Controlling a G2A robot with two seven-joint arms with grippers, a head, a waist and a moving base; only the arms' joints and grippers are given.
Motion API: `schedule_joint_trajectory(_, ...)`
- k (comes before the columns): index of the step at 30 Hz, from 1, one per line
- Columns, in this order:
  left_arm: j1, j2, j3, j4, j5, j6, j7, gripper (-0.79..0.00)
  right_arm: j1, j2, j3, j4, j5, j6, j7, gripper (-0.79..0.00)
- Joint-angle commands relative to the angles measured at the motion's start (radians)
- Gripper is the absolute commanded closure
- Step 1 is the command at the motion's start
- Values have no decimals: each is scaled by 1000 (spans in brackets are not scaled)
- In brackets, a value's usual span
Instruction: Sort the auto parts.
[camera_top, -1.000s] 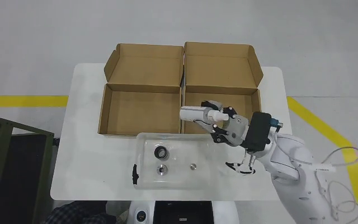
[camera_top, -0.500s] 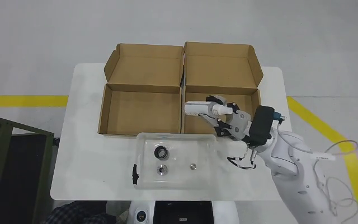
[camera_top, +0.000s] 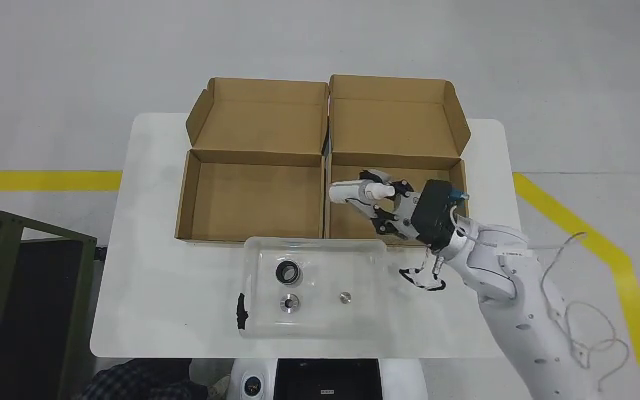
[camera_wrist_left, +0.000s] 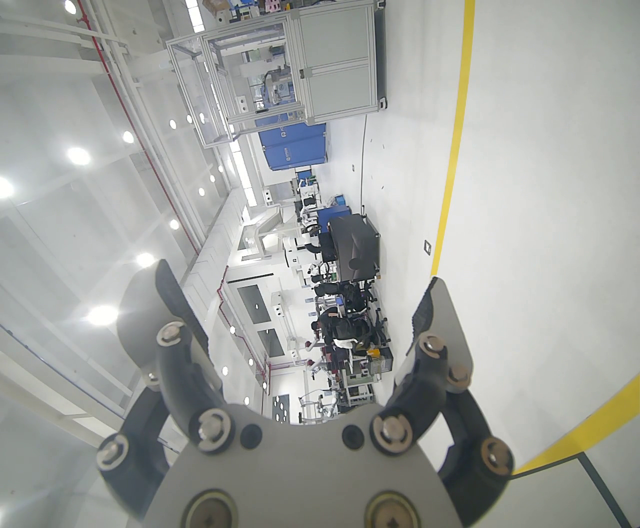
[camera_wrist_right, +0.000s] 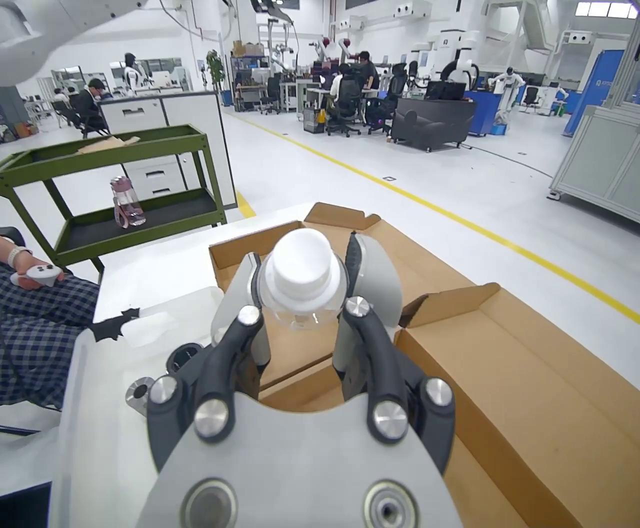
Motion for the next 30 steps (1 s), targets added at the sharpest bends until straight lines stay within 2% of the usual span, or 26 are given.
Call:
schedule_joint_trajectory(1, 0, 0, 0, 0, 0, 0, 0, -785, 15, -1, -3, 20, -13, 7, 6, 0)
schedule_joint_trajectory(15, 0, 0, 0, 0, 0, 0, 0, -785, 171, -10, -83, 177, -191, 33, 96, 0)
schedule_joint_trajectory(30, 0, 0, 0, 0, 0, 0, 0, -785, 297, -39, -196, 395, -171, 48, 159, 0)
